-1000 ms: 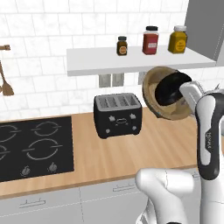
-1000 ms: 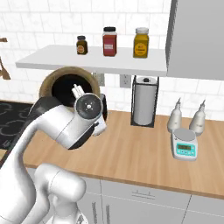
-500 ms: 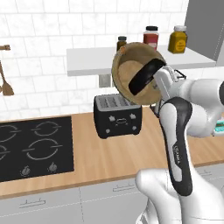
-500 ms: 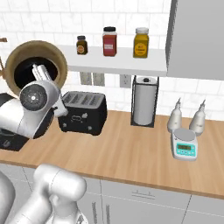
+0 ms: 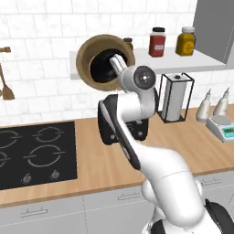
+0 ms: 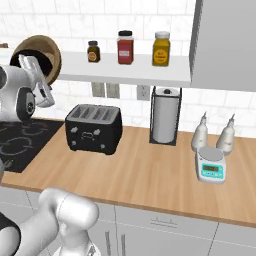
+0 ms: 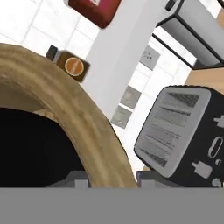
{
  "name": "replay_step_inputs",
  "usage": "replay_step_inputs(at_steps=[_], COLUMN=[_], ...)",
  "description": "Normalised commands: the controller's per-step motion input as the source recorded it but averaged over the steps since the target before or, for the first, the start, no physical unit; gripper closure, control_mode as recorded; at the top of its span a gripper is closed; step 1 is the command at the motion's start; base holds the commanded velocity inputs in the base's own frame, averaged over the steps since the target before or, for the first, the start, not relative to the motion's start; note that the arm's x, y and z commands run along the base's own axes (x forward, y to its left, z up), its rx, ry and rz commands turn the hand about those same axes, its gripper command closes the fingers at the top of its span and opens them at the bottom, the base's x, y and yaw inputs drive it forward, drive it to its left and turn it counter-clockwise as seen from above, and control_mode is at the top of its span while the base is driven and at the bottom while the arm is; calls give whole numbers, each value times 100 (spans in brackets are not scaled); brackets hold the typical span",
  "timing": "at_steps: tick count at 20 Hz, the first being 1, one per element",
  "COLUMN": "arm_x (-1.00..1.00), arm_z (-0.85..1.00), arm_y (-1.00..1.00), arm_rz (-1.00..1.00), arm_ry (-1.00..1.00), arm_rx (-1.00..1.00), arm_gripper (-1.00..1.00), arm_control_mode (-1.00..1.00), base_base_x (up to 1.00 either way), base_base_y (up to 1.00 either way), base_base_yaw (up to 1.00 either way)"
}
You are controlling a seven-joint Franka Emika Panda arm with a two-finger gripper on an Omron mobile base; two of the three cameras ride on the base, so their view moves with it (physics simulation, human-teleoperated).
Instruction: Pick up the bowls on the counter and stack them on top of one another in the open cabinet. Place the smaller bowl on top of the larger bowl.
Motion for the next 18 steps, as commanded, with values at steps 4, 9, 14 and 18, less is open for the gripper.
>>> replay_step_inputs(at_steps=[4, 9, 14, 18], arm_x=[100, 75, 20, 70], arm_z=[40, 60, -4, -25], arm_y=[76, 37, 0, 0], arm_rz=[-22, -12, 0, -3], arm_ry=[43, 31, 2, 2], arm_rx=[-11, -3, 0, -3], arm_gripper=[100, 100, 100, 100], arm_control_mode=[-100, -100, -100, -100], base_base_x=[0, 0, 0, 0], base_base_y=[0, 0, 0, 0], base_base_yaw=[0, 0, 0, 0])
